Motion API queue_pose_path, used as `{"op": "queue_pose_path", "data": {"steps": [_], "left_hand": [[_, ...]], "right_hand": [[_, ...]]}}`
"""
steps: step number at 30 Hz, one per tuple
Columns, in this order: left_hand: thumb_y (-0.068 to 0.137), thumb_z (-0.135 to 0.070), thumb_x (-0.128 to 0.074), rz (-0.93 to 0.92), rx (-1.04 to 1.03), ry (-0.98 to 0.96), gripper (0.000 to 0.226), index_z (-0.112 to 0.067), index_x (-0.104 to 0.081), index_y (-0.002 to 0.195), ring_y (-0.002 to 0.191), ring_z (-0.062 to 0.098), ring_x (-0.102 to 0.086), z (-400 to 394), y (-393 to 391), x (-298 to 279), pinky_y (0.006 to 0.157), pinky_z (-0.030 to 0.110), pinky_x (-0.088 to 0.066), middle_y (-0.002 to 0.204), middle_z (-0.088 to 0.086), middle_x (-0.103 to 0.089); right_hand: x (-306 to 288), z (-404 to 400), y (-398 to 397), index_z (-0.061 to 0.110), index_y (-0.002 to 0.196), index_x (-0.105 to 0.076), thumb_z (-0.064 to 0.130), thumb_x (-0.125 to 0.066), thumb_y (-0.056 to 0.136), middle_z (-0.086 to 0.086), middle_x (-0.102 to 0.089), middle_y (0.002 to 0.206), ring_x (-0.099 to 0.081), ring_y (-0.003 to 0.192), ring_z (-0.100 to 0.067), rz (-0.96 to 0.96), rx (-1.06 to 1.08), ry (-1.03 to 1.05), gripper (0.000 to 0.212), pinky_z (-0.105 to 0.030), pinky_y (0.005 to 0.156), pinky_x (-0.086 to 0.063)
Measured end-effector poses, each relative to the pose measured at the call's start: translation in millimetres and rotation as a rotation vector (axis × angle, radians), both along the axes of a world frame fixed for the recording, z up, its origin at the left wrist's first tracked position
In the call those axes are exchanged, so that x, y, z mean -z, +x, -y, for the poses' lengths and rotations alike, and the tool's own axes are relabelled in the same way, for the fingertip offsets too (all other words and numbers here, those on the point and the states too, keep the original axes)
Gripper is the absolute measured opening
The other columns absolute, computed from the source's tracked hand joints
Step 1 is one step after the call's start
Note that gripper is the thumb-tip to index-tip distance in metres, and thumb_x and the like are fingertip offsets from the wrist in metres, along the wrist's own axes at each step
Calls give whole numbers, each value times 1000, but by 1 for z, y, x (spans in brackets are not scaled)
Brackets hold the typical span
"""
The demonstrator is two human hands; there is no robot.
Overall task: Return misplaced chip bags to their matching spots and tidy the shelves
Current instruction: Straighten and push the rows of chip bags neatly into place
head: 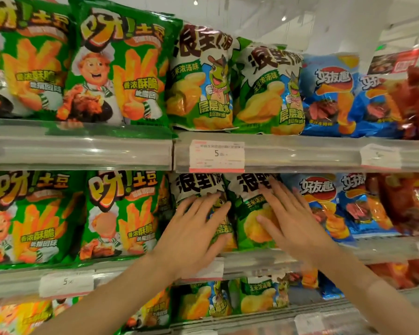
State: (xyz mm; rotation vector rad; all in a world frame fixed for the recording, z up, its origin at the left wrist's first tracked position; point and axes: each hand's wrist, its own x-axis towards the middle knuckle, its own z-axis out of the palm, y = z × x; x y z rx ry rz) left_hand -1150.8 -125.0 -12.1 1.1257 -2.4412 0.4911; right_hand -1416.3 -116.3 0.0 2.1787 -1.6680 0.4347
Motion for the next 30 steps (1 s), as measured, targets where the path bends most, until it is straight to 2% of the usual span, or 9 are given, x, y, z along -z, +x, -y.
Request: {"op": "queue_pose_path", "data": {"steps": [2,4,7,10,12,16,19,24,30], "left_hand": [[101,-60,-31,-10,3,3,65,-20,-39,152,137,30,-46,3,-24,-6,117,50,-30,157,11,-38],[99,-67,-28,3,8,9,73,-23,-30,156,143,30,-38,8,-46,-8,120,50,-22,163,10,-28],[93,-79,-19,72,-13,54,82,-34,-3,160,154,29,-11,19,-69,-7,124,52,-4,169,7,2],[88,-85,-14,180,-60,149,85,-42,19,154,155,26,7,26,-74,-5,124,51,1,164,3,26],[87,-86,-14,213,-59,139,87,-42,21,153,155,27,6,29,-73,-4,124,51,-1,164,4,25],[90,-83,-17,269,-64,17,90,-30,5,160,152,33,-20,35,-74,-1,121,57,-19,167,14,1],[92,-81,-19,285,-95,4,93,-20,-4,161,149,33,-28,39,-77,-1,118,57,-26,167,17,-3],[93,-80,-20,292,-90,-33,92,-20,-6,161,151,34,-23,35,-77,5,119,58,-23,168,12,-2],[90,-84,-23,294,-89,-40,95,-22,-11,160,150,34,-25,31,-74,3,117,61,-25,167,11,-7]], "right_hand": [[-3,4,-19,31,160,-10,67,-13,98,1,-2,168,-6,155,-19,-7,-2,30,72,-44,125,1],[-1,7,-35,38,157,7,70,-7,97,5,10,166,5,155,-15,-58,-18,71,71,-44,125,7],[2,10,-53,41,152,27,74,-5,96,7,28,163,25,149,-8,-100,-70,142,72,-42,122,19],[4,10,-60,39,152,28,75,-12,95,5,36,159,41,138,-5,-111,-133,184,78,-37,117,27],[11,10,-63,33,155,24,77,-11,95,-2,30,163,23,150,-17,-164,-161,145,82,-48,123,15],[26,16,-64,24,160,11,77,-10,95,-10,18,167,-1,155,-31,-166,-120,81,86,-59,123,-3],[27,20,-63,22,161,5,76,-13,96,-11,11,168,-3,155,-31,-147,-123,55,86,-61,121,-9],[34,20,-61,19,161,0,73,-16,98,-14,3,168,-6,155,-33,-127,-157,58,85,-62,120,-14],[33,19,-64,25,159,12,74,-12,98,-8,17,167,10,155,-28,-122,-190,71,82,-59,122,-4]]}}
